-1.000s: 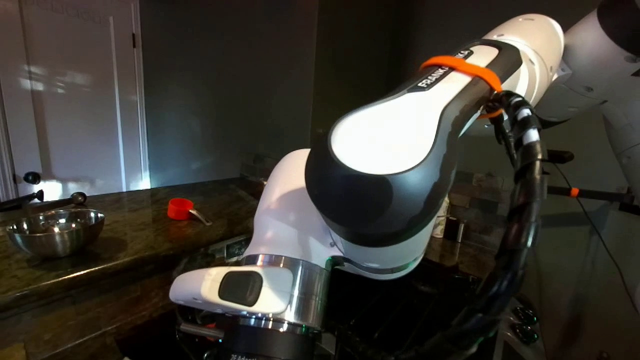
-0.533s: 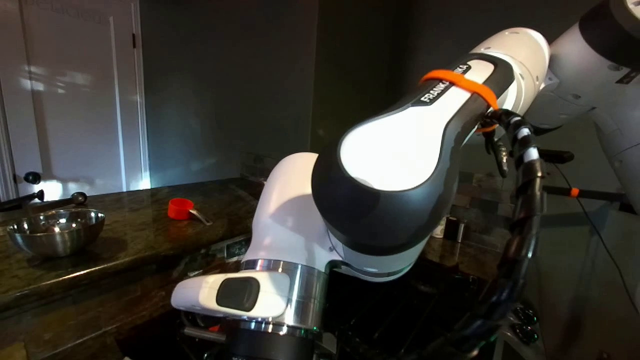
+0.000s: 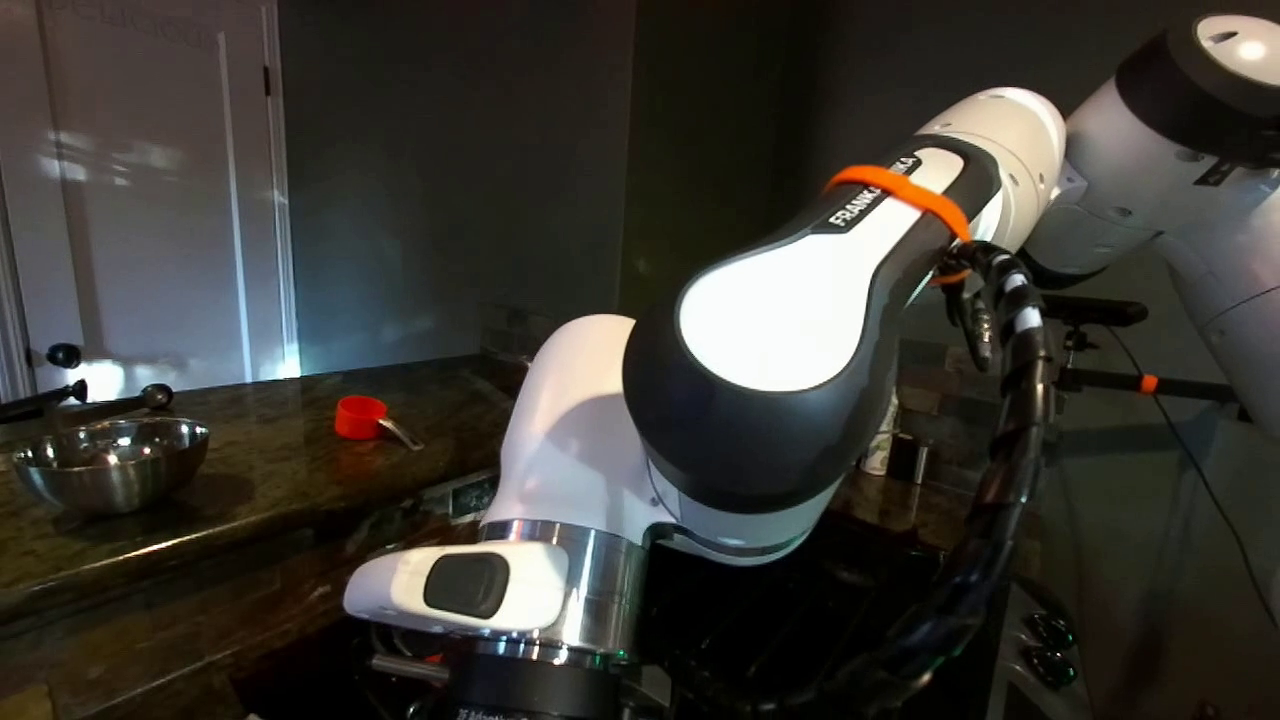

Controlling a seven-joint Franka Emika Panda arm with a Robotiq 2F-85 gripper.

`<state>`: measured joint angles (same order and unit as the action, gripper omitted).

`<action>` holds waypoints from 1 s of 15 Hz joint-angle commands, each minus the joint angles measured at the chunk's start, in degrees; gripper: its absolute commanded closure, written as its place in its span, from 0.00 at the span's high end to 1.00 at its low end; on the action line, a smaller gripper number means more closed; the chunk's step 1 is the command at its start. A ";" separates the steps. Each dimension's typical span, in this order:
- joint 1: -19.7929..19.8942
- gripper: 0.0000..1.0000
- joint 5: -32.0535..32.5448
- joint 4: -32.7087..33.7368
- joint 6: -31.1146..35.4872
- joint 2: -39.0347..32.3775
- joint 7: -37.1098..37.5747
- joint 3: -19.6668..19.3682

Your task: Move the silver can to the left side of the countertop.

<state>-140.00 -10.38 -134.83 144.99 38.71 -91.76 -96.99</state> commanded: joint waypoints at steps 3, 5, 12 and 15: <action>-0.30 1.00 5.44 1.52 -0.64 -2.15 8.91 0.18; 0.28 1.00 6.84 1.57 0.02 -3.98 12.59 0.87; 7.05 1.00 9.22 0.15 -2.29 -8.28 21.88 7.28; 11.20 1.00 8.55 -0.69 -5.36 -8.67 23.50 11.69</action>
<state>-133.24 -2.70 -134.16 142.58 32.00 -71.27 -89.63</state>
